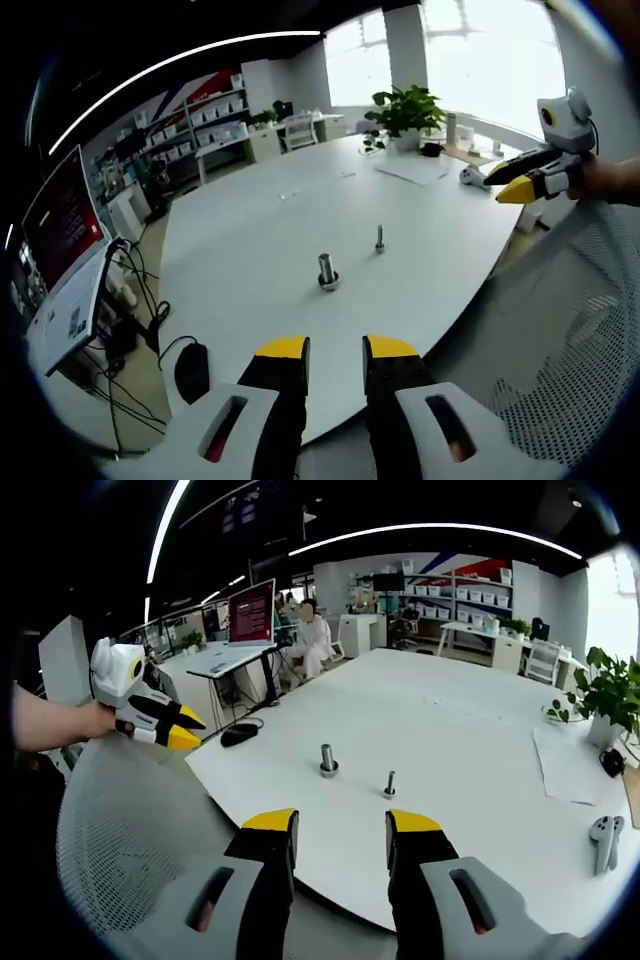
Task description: Place the washer onto the threaded stud by aligning its center hole with the stud, sliding it down to the base, and recovering from edge contact or off-axis alignment until the washer reaches the visible bottom stop.
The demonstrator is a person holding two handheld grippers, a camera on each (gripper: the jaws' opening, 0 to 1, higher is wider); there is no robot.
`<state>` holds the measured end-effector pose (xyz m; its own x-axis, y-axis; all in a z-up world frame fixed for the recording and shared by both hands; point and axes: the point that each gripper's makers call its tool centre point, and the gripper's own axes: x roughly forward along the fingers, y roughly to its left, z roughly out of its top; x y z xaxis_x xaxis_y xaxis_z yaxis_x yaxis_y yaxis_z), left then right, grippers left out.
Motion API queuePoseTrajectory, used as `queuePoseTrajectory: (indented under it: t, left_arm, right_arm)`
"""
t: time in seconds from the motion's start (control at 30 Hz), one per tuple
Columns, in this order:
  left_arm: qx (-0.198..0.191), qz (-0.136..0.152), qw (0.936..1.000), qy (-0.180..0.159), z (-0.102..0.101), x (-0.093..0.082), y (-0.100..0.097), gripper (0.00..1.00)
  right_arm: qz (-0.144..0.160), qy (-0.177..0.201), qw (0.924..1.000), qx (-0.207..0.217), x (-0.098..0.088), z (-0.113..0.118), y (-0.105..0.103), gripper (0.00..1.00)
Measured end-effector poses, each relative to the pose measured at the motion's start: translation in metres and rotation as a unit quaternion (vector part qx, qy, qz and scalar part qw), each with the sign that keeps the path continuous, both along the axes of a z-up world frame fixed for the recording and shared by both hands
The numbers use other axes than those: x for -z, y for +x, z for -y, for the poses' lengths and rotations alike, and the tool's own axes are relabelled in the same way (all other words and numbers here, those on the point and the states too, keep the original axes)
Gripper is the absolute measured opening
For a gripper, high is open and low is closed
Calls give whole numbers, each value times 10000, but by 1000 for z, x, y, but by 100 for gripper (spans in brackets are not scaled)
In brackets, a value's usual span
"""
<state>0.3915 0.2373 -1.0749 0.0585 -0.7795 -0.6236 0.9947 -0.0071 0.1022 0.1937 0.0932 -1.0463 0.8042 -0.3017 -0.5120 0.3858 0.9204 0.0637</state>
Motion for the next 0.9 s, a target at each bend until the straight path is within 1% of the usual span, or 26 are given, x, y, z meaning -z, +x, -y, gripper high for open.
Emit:
queuePoseTrajectory:
  t: [0.07,0.1,0.13,0.17,0.2,0.27,0.43,0.5,0.57,0.6,0.67,0.7,0.73,0.77,0.8,0.9]
  left_arm:
    - [5,6,10000,-3,0,1,1,18]
    - [-36,-48,10000,20,0,-2,-2,18]
    - [-73,-125,9999,57,-1,-1,-3,19]
    - [-88,-171,9998,88,-1,1,-2,19]
    - [-72,-159,9998,121,-1,3,-3,19]
    - [-20,-59,9999,153,-2,2,-5,19]
    - [-166,-136,9997,99,-2,1,2,19]
    - [-225,104,9997,29,-3,-3,6,19]
    - [-234,64,9997,-73,-1,-6,6,19]
    - [-228,24,9997,-92,0,-5,6,19]
    - [-197,12,9998,-64,1,-1,9,19]
    - [-173,32,9998,-11,-1,-8,-4,19]
    - [-172,17,9998,19,-2,-8,-5,19]
    - [-171,-18,9998,40,-2,-1,2,19]
    - [-167,-25,9998,45,-2,0,2,19]
    - [-80,-7,9999,151,-2,3,-6,19]
  right_arm:
    - [34,1,10000,0,4,-4,0,39]
    - [-115,-4,9999,-30,12,-6,-3,39]
    - [-249,-13,9997,-42,18,-5,-6,39]
    - [-253,17,9997,-49,20,-5,-7,39]
    - [-249,72,9997,-52,17,-7,-8,39]
    - [-275,136,9995,-27,19,-6,-8,40]
    - [-289,112,9995,-25,18,-8,-8,40]
    - [-266,129,9996,32,18,-4,-9,40]
    - [-279,195,9994,91,21,-1,-12,40]
    - [-290,225,9993,92,23,1,-11,41]
    - [-332,235,9991,69,24,-1,-11,41]
    - [-345,234,9991,34,24,-3,-11,41]
    - [-349,208,9992,16,24,-4,-11,41]
    - [-362,177,9992,5,23,-4,-11,41]
    - [-362,178,9992,7,24,-4,-11,41]
    - [-359,282,9989,65,27,-3,-15,41]
